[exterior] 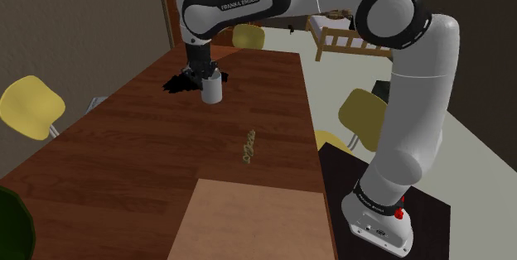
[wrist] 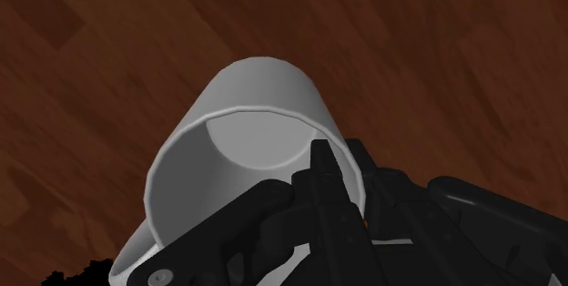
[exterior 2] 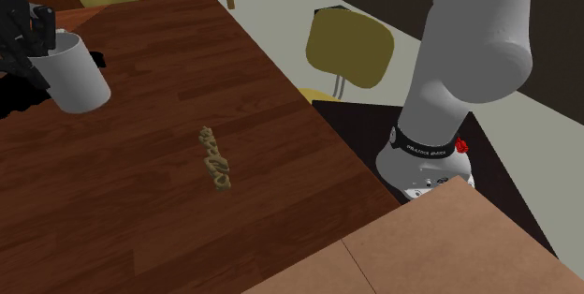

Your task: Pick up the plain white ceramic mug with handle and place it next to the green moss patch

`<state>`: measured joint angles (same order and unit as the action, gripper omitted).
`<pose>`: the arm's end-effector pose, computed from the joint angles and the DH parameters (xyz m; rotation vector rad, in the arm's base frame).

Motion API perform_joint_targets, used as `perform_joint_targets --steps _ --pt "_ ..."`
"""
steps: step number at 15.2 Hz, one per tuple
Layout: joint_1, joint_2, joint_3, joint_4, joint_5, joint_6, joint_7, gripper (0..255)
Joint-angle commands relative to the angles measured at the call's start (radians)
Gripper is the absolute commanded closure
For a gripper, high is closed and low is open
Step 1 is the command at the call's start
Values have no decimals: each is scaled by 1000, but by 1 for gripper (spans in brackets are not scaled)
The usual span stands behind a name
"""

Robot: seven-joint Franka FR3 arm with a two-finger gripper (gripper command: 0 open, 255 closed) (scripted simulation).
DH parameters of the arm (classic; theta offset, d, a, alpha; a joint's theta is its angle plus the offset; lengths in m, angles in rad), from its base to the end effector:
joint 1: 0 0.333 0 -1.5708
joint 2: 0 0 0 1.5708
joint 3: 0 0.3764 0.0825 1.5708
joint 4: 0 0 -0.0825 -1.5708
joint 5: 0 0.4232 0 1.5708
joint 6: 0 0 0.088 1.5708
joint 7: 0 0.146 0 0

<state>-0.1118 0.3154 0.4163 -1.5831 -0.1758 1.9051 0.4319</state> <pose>0.6902 0.1639 0.4778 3.1111 -0.1447 0.0740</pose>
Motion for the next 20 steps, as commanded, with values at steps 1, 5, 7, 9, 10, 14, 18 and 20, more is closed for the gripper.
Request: perform_joint_targets --steps 1,5,7,9,10,14,18,20 --pt "3 77 -14 98 -24 -25 -17 255" --pt "24 245 -42 335 -66 -96 -55 255" --pt "43 345 -57 490 -84 -149 -80 255" --pt "73 473 -75 701 -103 -227 -112 255" --pt "124 637 -98 992 -119 -345 -153 255" --pt "93 579 -93 828 -113 -244 -135 255" --pt "76 559 -90 736 -113 -175 -125 255" --pt "70 554 -90 700 -114 -145 -121 255"
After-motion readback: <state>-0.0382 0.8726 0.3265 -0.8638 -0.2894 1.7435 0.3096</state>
